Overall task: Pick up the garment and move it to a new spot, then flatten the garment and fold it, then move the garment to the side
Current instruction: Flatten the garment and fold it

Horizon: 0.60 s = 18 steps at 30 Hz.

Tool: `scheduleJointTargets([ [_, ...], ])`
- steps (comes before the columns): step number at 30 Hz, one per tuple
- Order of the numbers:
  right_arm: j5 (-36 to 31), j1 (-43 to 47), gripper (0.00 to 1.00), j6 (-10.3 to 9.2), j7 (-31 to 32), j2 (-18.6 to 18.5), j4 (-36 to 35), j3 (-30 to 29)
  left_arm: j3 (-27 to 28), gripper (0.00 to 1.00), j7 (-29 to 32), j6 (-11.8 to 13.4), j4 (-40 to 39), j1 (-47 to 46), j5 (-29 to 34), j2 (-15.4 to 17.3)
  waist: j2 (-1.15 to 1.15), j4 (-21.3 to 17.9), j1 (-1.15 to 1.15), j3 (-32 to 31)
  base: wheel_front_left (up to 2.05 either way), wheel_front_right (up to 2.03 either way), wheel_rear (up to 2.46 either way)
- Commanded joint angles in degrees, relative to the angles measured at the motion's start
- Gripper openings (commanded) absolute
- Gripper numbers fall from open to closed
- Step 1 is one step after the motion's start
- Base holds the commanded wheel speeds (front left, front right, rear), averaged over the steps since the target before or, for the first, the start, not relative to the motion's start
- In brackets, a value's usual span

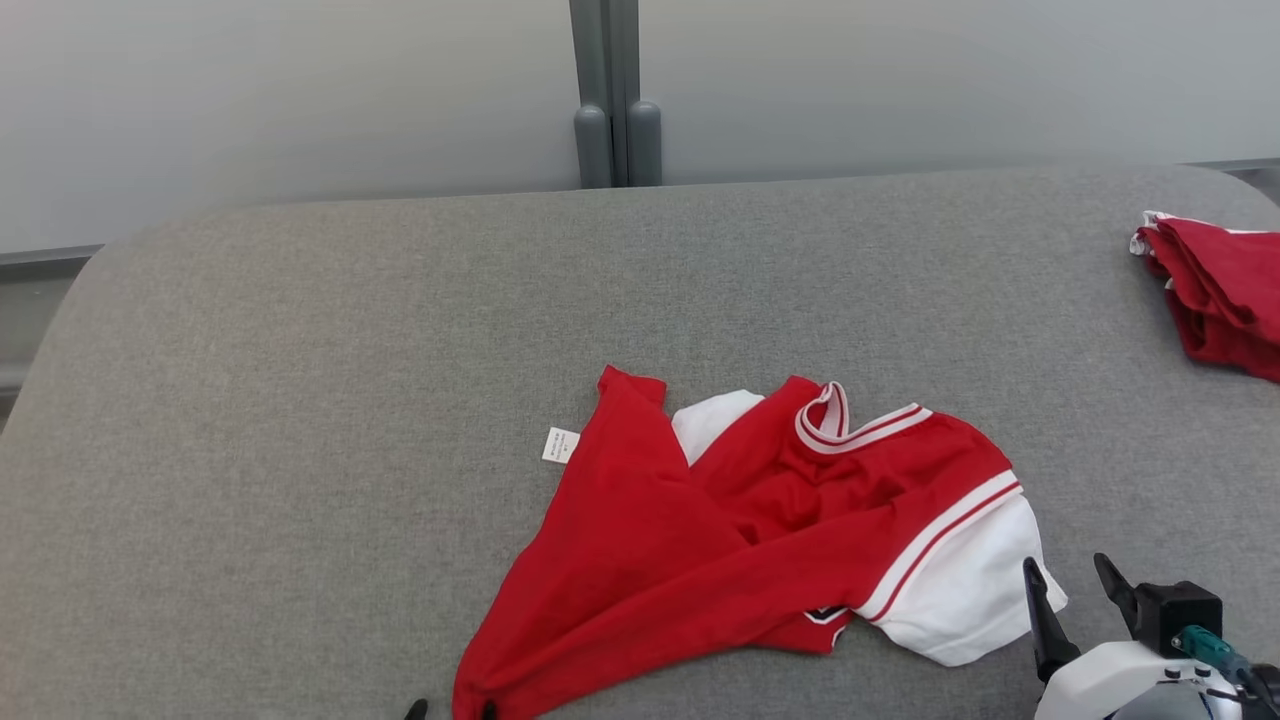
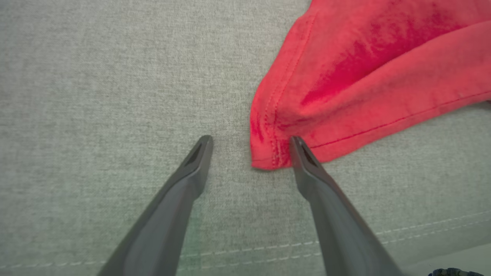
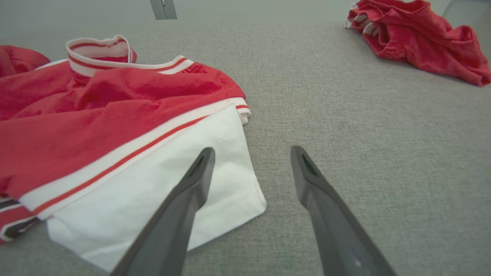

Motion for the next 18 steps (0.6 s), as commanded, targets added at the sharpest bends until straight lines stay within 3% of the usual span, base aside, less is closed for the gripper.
scheduleJointTargets([
  [1,0.0,-1.2,1.00,-0.05,-0.2,-0.1,1.4,0.2,-0.6,1.00,0.2,-0.1,1.1,-1.0,-0.9,0.0,0.00,0.2,0.00,0.8,0.00,0.00,0.00],
  [8,1.3,-4.1,1.00,-0.05,-0.2,-0.2,9.8,1.0,-3.6,1.00,0.4,-0.2,3.0,-3.1,-2.1,-0.3,0.00,0.9,0.00,2.1,0.00,0.00,0.00],
  [9,1.8,-4.3,1.00,-0.05,-0.1,0.1,10.9,1.5,-4.2,0.91,0.4,-0.2,3.3,-3.2,-2.6,-0.4,0.00,1.0,0.00,2.1,0.00,0.00,0.00],
  [11,2.9,-4.4,0.12,-0.04,0.0,0.4,11.7,2.4,-5.2,0.00,0.5,-0.2,3.6,-3.2,-3.4,-0.5,0.00,1.0,0.00,2.0,0.00,0.00,0.00],
  [12,3.5,-4.2,0.00,-0.04,0.0,0.6,11.9,2.6,-5.6,0.00,0.5,-0.2,3.6,-3.2,-3.7,-0.6,0.00,1.0,0.00,1.9,0.00,0.00,0.00],
  [18,7.0,-3.3,0.00,-0.08,0.0,0.9,8.7,2.7,-6.9,0.00,0.2,-0.2,1.2,-3.2,-4.3,-0.2,0.00,0.9,0.00,1.4,0.00,0.00,0.00],
])
